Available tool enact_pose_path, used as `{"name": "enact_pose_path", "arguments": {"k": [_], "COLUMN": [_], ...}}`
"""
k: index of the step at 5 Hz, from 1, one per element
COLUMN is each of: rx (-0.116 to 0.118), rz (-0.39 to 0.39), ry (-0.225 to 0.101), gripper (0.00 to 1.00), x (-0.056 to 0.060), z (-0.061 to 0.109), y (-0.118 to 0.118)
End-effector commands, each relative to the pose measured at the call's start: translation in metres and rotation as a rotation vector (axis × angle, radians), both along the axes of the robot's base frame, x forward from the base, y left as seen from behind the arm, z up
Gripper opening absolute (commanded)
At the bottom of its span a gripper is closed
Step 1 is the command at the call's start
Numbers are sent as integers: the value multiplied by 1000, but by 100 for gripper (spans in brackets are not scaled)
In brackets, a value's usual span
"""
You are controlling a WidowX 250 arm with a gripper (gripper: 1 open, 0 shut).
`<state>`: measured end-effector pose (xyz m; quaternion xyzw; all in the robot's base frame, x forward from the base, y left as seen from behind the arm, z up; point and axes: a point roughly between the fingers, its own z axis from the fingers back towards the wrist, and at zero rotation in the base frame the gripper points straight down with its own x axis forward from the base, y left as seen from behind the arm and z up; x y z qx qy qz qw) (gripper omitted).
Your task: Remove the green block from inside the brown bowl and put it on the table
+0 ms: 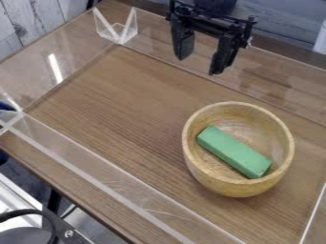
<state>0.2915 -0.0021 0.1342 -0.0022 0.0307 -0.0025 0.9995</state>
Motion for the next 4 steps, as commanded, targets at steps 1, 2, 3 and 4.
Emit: {"name": "enact_pose_path", "arguments": {"k": [1, 2, 3, 4], "rx": [-3, -9, -23, -34], "rz": [-6, -39, -1, 56], "ry": [18, 37, 41, 46], "gripper": [100, 100, 100, 100], "x": [-9, -22, -28, -27], "z": [-7, -19, -33, -45], "y": [-9, -23, -36, -47]}}
